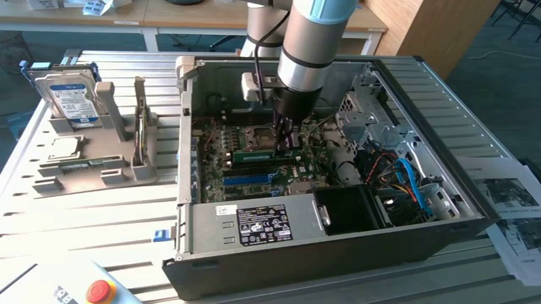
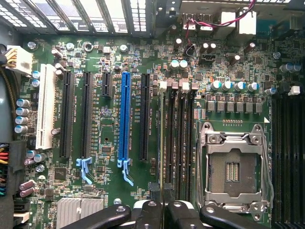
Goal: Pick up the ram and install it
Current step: 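Insert the ram into the slot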
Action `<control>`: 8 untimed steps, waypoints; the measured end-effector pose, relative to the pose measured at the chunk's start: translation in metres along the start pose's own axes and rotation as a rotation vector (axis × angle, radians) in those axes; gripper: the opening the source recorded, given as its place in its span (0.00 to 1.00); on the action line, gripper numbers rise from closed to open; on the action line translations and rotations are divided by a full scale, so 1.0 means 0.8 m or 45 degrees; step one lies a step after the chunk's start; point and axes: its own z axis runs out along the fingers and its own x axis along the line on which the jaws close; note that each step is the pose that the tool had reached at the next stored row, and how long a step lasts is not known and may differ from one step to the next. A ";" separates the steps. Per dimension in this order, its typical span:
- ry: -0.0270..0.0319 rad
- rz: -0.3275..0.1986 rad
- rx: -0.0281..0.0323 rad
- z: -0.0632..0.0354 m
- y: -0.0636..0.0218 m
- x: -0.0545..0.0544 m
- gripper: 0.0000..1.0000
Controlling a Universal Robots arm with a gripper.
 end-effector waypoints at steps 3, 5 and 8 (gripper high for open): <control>-0.0001 0.003 0.0001 0.000 0.000 0.000 0.12; -0.0004 0.007 0.0001 0.000 0.000 0.000 0.12; -0.0005 0.007 0.0070 0.000 0.000 0.000 0.12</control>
